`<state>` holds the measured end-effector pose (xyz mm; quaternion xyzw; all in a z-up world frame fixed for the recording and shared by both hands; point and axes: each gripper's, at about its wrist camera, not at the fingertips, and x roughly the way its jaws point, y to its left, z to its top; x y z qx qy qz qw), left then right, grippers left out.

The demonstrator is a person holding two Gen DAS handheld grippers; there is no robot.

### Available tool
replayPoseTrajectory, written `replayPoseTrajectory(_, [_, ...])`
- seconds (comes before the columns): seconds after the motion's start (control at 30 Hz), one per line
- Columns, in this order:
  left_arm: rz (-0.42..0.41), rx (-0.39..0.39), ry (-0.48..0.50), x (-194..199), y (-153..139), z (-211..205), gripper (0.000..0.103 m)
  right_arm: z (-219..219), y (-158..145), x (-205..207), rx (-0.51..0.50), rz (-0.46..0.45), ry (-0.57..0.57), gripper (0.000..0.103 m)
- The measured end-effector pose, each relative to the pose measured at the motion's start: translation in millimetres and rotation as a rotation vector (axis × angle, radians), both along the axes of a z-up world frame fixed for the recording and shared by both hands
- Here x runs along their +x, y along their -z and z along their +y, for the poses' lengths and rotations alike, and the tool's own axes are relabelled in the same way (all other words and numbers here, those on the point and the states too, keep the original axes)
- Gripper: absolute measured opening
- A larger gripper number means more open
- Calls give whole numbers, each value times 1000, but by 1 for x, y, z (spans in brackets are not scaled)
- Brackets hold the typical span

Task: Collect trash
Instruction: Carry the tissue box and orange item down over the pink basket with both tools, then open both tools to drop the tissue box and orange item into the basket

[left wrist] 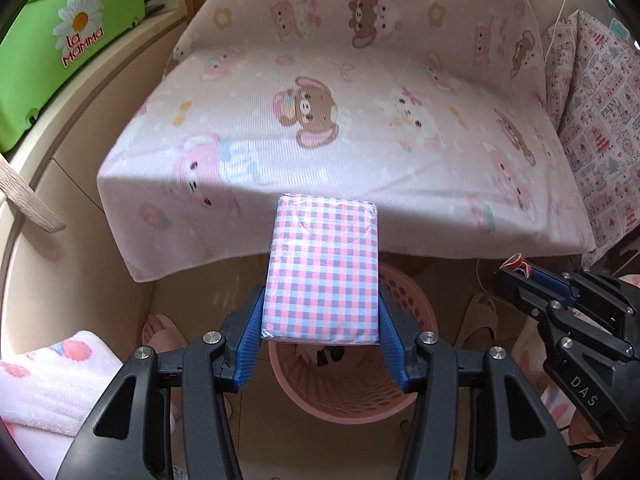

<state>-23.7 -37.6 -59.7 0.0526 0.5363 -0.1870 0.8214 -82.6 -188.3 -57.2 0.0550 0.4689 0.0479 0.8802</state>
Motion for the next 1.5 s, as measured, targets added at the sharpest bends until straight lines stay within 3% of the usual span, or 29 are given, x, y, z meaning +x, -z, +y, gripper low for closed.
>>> replayPoseTrajectory(0.2, [110, 16, -15, 4, 25, 4, 51, 3, 21, 6, -21, 72, 5, 13])
replayPoseTrajectory(0.37, [152, 99, -39, 12, 53, 1, 51, -4, 55, 17, -27, 165, 70, 14])
replayPoseTrajectory(0.53, [295, 80, -80, 18, 89, 0, 51, 0, 86, 24, -27, 221, 101, 14])
replayPoseTrajectory(0.63, [334, 105, -80, 19, 106, -4, 51, 6, 105, 28, -48, 256, 99, 14])
replayPoseTrajectory(0.93, [351, 239, -76, 18, 139, -19, 51, 5, 128, 36, -76, 297, 140, 14])
replayPoseTrajectory(1.33, [348, 268, -80, 22, 150, -19, 52, -7, 131, 39, -57, 330, 156, 17])
replayPoseTrajectory(1.43, [322, 276, -76, 21, 144, -20, 61, -11, 129, 39, -26, 333, 166, 20])
replayPoseTrajectory(1.5, [310, 274, -78, 21, 140, -19, 63, -13, 124, 37, -21, 321, 174, 28])
